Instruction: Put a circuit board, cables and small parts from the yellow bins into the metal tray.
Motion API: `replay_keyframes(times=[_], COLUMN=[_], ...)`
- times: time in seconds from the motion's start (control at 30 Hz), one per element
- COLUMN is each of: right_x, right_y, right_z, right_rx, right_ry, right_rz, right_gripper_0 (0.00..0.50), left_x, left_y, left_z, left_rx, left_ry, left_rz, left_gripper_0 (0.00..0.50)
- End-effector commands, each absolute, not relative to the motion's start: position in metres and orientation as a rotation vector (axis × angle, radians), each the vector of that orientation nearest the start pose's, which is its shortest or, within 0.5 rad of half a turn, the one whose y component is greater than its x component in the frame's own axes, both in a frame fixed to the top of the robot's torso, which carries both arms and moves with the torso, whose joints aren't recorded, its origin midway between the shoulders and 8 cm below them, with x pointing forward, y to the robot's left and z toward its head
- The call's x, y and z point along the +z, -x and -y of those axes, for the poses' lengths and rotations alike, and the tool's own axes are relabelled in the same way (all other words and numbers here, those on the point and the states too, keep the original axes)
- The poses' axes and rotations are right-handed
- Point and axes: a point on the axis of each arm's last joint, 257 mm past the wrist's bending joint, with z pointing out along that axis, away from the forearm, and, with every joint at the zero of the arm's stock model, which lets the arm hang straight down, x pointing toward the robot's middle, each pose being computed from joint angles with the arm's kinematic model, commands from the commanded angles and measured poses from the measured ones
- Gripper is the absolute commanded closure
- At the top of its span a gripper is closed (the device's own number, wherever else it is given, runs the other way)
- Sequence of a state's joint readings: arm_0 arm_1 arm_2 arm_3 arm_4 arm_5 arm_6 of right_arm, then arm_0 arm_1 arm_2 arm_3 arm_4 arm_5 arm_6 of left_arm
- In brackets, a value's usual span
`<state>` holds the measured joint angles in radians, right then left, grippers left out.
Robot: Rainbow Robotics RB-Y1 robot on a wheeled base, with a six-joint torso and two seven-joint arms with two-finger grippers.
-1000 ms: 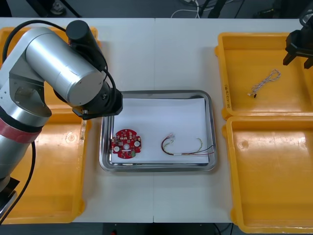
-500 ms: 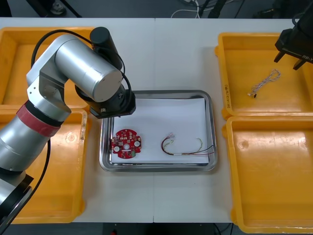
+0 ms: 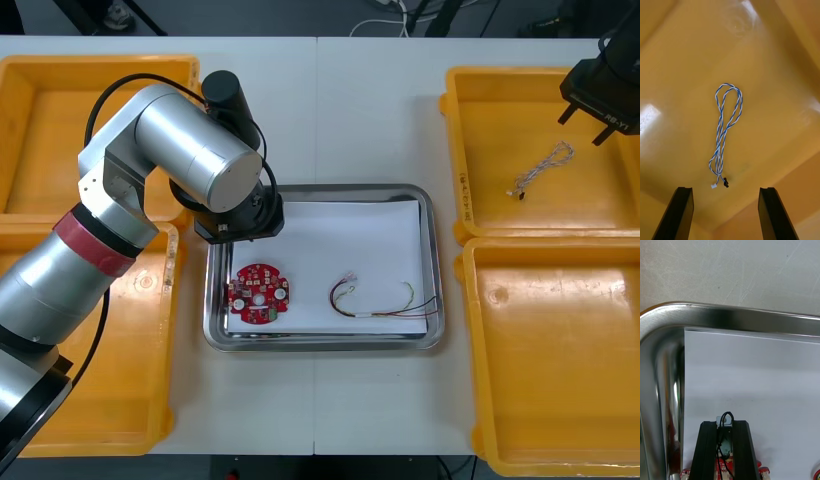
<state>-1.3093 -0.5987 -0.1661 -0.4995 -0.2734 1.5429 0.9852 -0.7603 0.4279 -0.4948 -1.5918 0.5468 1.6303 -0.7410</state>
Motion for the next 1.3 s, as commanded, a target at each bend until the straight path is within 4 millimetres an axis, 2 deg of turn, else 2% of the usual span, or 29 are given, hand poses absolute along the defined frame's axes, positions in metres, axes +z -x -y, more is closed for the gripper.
replay_keyframes(times=[0.03, 0.07, 0.1, 0.13, 0.17, 0.2, 0.23, 0.27, 0.33, 0.37, 0.43, 0.63, 0.8, 1.0, 1.3], right_x=[-0.087, -0.087, -0.091, -0.091, -0.094, -0.095, -0.098, -0.099, -0.104, -0.104, -0.106, -0.11, -0.12, -0.134, -0.144], right_y=[-0.62, -0.621, -0.621, -0.623, -0.623, -0.624, -0.625, -0.626, -0.628, -0.63, -0.633, -0.639, -0.637, -0.641, -0.642], right_z=[0.356, 0.357, 0.355, 0.354, 0.354, 0.353, 0.352, 0.351, 0.347, 0.346, 0.34, 0.325, 0.32, 0.324, 0.333], right_rx=[0.207, 0.21, 0.224, 0.236, 0.241, 0.248, 0.255, 0.255, 0.262, 0.265, 0.28, 0.324, 0.305, 0.304, 0.264], right_ry=[-1.09, -1.098, -1.112, -1.12, -1.127, -1.134, -1.143, -1.143, -1.153, -1.151, -1.177, -1.28, -1.281, -1.272, -1.247], right_rz=[-2.5, -2.495, -2.495, -2.489, -2.488, -2.482, -2.479, -2.478, -2.471, -2.466, -2.449, -2.396, -2.411, -2.394, -2.393], right_gripper_0=[0.0, 0.0, 0.0, 0.0, 0.0, 0.0, 0.0, 0.0, 0.0, 0.0, 0.0, 0.0, 0.0, 0.0, 0.0], left_x=[-0.218, -0.218, -0.218, -0.218, -0.218, -0.218, -0.218, -0.218, -0.218, -0.218, -0.218, -0.217, -0.21, -0.189, -0.148], left_y=[-0.511, -0.51, -0.511, -0.511, -0.511, -0.51, -0.51, -0.51, -0.511, -0.511, -0.511, -0.513, -0.516, -0.517, -0.508], left_z=[-0.09, -0.09, -0.09, -0.09, -0.09, -0.09, -0.09, -0.09, -0.09, -0.09, -0.09, -0.093, -0.098, -0.11, -0.145], left_rx=[-0.144, -0.146, -0.146, -0.146, -0.145, -0.146, -0.147, -0.147, -0.147, -0.147, -0.145, -0.139, -0.129, -0.132, -0.14], left_ry=[0.028, 0.027, 0.028, 0.028, 0.03, 0.029, 0.031, 0.033, 0.04, 0.04, 0.045, 0.061, 0.067, 0.094, 0.037], left_rz=[-2.674, -2.675, -2.673, -2.673, -2.674, -2.675, -2.675, -2.675, -2.674, -2.674, -2.672, -2.665, -2.661, -2.678, -2.703], left_gripper_0=[0.495, 0.491, 0.459, 0.394, 0.353, 0.272, 0.218, 0.193, 0.088, 0.07, 0.0, 0.0, 0.0, 0.0, 0.0])
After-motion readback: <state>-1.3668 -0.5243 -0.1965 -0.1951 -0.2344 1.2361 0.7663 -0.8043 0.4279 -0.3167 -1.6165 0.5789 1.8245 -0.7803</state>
